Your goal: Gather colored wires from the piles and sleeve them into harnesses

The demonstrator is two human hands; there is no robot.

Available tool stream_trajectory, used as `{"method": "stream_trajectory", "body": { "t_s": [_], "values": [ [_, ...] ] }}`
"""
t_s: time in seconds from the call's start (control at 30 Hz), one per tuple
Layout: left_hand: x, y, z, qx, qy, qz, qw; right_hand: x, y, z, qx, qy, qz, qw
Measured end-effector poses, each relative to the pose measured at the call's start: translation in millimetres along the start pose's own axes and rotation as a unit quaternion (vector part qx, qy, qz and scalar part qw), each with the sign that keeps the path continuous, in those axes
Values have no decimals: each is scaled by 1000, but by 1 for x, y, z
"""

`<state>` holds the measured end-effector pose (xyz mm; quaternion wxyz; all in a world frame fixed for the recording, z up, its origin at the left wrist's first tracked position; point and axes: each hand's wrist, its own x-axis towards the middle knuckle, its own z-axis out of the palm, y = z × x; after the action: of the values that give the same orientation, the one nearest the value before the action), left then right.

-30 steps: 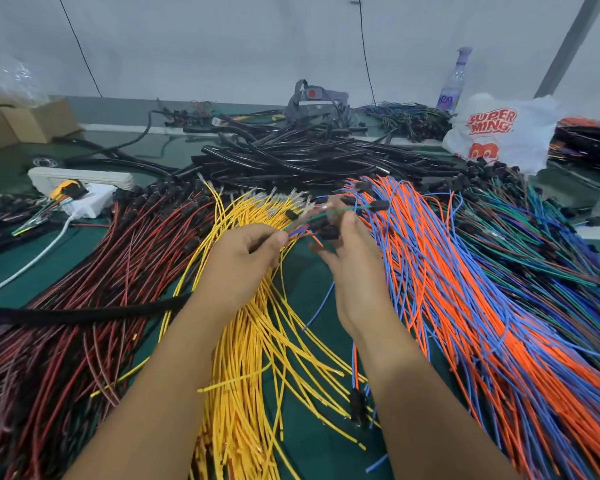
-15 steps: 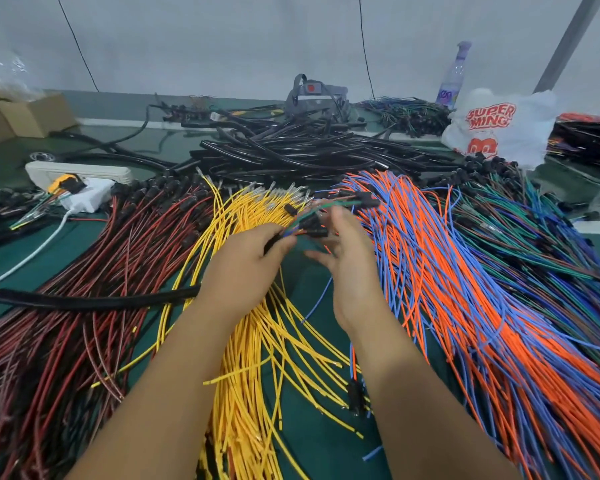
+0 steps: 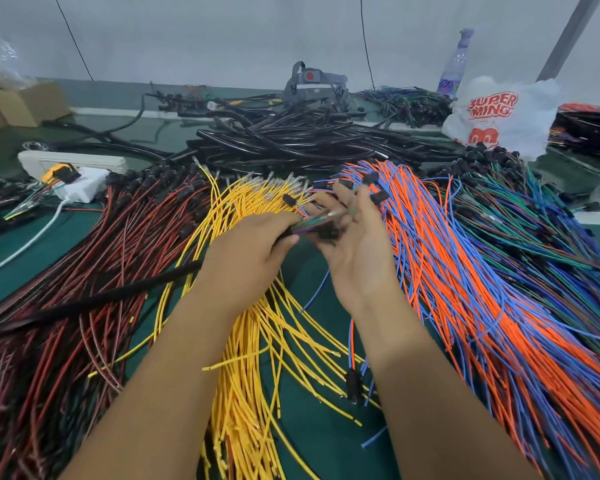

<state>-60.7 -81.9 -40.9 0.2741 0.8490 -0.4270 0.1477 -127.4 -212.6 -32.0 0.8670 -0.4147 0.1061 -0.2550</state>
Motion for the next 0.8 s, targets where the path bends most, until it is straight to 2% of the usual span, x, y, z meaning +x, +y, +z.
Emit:
{"method": "stream_trajectory", "body": {
  "t_s": [0.1,0.37,0.53,0.7,0.8],
  "values": [
    [-2,-1,-2,14,7,7,1000,0,0,-1,9,-8,-16,1000],
    [-3,-2,-1,1,5,-31,999,-3,5,1,-136,-2,-82,987],
    [-1,3,2,-2,-11,-50,999,-5,5,2,-119,-5,-89,989],
    [0,-1,4,-89,4,-106,990,-5,1,0,-96,-19,-63,993],
    [2,-3,4,-104,11,-134,985,-5,3,1,-135,-55,-76,986]
  ]
}}
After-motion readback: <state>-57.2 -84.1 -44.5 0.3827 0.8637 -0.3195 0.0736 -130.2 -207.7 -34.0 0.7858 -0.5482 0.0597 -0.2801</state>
